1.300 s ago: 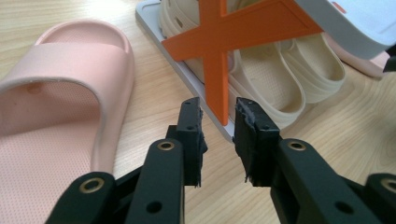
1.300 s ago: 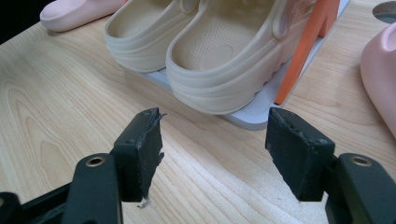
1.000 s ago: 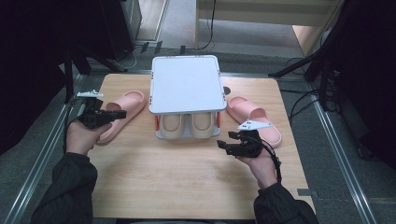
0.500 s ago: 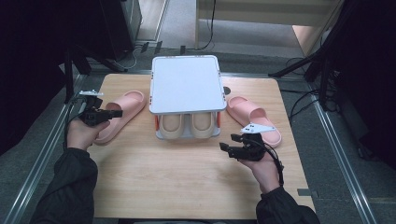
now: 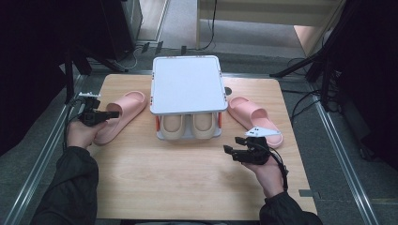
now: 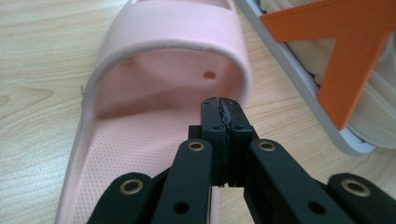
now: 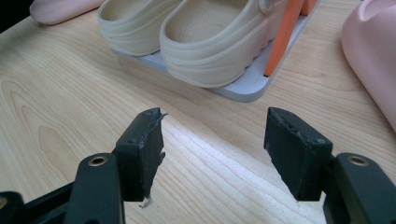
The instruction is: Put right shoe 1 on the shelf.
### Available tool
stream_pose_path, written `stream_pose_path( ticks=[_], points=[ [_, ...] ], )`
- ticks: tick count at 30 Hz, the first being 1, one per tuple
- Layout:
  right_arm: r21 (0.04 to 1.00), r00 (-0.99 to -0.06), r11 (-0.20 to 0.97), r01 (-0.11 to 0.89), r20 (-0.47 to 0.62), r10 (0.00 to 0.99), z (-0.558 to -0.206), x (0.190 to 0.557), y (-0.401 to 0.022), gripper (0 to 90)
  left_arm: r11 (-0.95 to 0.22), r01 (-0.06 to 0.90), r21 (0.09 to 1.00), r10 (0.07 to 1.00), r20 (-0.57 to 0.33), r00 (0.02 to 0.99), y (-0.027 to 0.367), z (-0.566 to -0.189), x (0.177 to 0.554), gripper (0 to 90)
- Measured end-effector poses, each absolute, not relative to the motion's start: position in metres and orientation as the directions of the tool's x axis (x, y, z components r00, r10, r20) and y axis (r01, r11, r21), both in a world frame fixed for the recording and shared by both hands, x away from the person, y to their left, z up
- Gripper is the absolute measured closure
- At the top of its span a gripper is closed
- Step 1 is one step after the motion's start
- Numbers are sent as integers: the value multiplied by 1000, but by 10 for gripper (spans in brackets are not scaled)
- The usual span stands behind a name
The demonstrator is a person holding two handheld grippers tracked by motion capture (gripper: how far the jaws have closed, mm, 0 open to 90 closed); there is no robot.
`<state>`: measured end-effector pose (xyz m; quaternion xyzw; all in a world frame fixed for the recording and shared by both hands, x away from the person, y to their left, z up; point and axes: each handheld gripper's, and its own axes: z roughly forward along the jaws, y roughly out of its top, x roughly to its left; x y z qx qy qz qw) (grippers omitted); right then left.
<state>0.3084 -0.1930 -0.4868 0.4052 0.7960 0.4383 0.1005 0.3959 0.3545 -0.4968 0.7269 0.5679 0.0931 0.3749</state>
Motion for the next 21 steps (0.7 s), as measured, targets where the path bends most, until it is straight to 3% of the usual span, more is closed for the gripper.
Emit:
stream_pose_path(
  ticks=[21],
  points=[
    [777, -643, 286, 561, 192, 741, -488, 305, -195, 381, -98, 783, 615, 902, -277, 331, 343, -509, 402, 896]
  ],
)
